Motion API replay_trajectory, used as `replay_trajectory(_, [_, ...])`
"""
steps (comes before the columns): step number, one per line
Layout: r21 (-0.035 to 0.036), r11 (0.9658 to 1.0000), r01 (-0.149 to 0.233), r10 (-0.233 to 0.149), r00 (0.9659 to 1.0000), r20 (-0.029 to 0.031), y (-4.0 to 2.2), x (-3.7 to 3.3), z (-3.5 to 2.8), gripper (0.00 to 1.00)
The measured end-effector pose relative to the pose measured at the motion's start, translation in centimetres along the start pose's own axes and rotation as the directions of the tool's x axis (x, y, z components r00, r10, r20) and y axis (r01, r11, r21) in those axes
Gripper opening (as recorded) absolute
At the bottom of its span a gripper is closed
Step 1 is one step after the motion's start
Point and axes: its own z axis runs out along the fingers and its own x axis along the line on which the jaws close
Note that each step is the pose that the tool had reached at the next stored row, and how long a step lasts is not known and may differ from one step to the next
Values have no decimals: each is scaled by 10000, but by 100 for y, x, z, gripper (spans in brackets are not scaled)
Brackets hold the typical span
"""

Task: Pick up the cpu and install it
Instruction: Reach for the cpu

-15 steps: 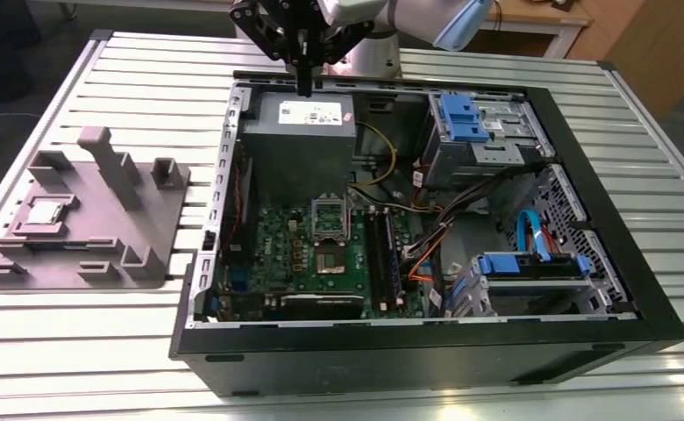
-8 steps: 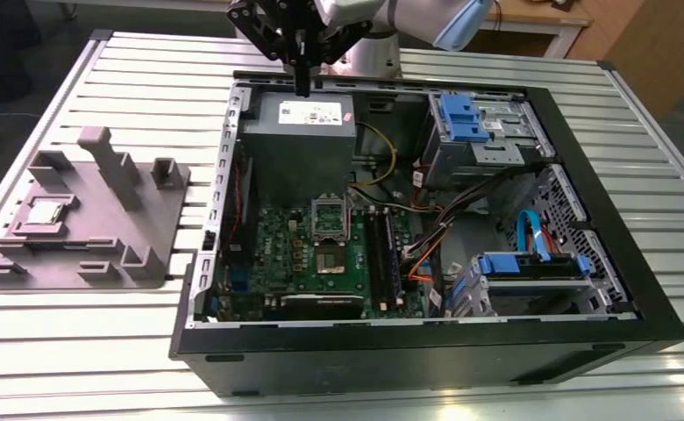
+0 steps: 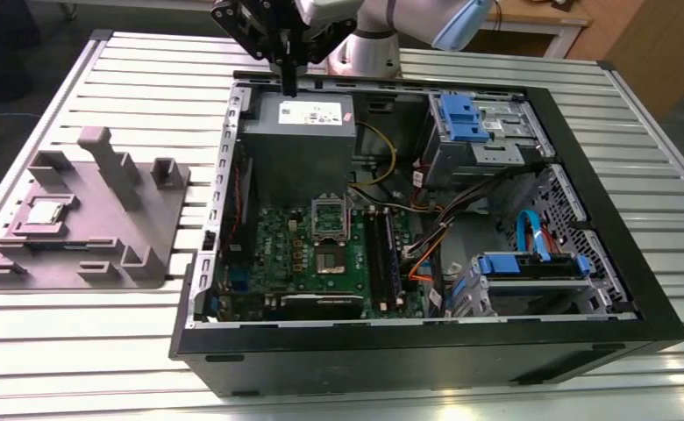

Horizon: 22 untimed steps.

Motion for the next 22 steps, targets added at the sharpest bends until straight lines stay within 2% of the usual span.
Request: replay_trajectory(22, [0,10000,1,-1,10000,0,-6,78,0,10])
